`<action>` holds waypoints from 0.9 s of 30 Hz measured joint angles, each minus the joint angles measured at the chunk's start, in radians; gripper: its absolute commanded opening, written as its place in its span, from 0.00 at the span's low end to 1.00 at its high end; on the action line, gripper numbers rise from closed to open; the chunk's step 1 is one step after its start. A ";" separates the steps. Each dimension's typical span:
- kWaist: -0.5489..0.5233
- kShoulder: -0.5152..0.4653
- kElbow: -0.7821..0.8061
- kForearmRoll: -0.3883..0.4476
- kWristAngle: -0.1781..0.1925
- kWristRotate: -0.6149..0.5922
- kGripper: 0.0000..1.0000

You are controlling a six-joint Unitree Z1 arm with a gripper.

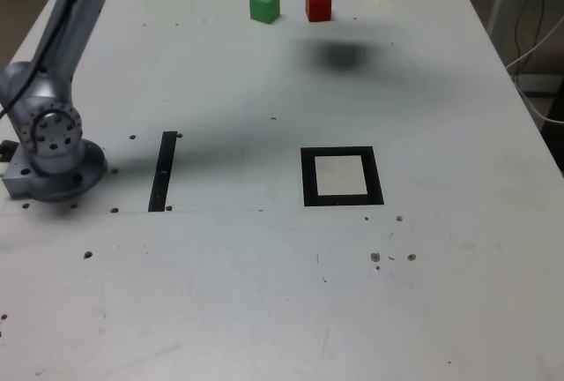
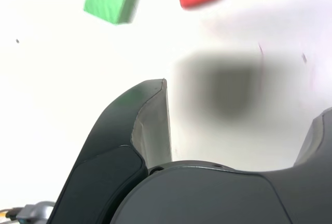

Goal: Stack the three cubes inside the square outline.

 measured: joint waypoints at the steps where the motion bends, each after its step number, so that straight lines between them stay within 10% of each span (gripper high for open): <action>1: 0.014 0.019 -0.014 0.003 0.004 0.004 0.95; 27: 0.101 0.268 -0.232 0.013 0.043 0.017 0.92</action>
